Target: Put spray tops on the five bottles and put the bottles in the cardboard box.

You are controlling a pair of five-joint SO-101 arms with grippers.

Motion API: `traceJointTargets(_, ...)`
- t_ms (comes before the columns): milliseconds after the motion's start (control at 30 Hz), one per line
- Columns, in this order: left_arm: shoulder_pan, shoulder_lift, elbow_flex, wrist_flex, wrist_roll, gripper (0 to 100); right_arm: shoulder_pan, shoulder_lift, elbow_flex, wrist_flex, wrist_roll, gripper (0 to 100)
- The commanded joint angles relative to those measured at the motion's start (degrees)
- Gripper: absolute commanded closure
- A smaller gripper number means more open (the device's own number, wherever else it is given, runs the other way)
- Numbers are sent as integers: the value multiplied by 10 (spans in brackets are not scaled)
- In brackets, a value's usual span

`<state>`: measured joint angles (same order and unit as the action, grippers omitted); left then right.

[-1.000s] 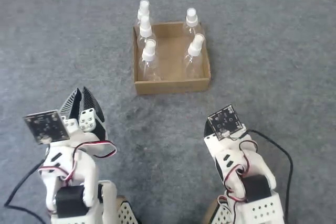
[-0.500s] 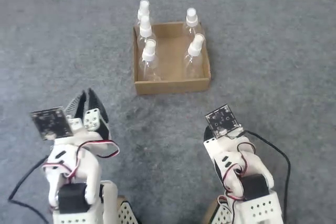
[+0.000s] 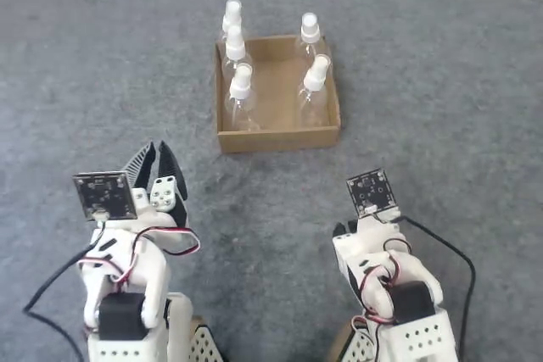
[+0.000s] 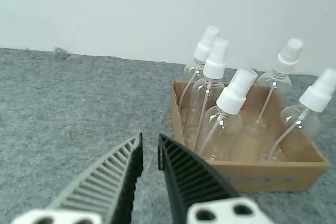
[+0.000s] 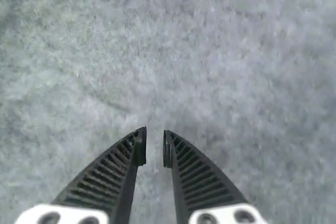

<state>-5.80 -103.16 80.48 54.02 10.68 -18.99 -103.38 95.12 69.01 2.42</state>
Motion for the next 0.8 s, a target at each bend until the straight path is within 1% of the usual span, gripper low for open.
traceJointTargets(0, 1, -14, -4, -23, -6, 953, 7, -1, 14, 31, -4, 989)
traceJointTargets(133, 0, -14, 13, -21, -7, 952, 8, -1, 14, 51, -4, 989)
traceJointTargets(333, -2, -14, 72, -23, -8, 952, 8, -1, 14, 53, -4, 989)
traceJointTargets(500, -2, -14, 97, -24, -10, 952, 8, -1, 14, 53, -5, 989)
traceJointTargets(567, 0, -14, 116, -24, -33, 952, 8, -1, 14, 53, -6, 989)
traceJointTargets(667, 0, -14, 147, -25, -85, 952, 8, -1, 14, 53, -6, 989)
traceJointTargets(767, -4, -15, 152, -25, -109, 952, 7, -1, 14, 53, -7, 989)
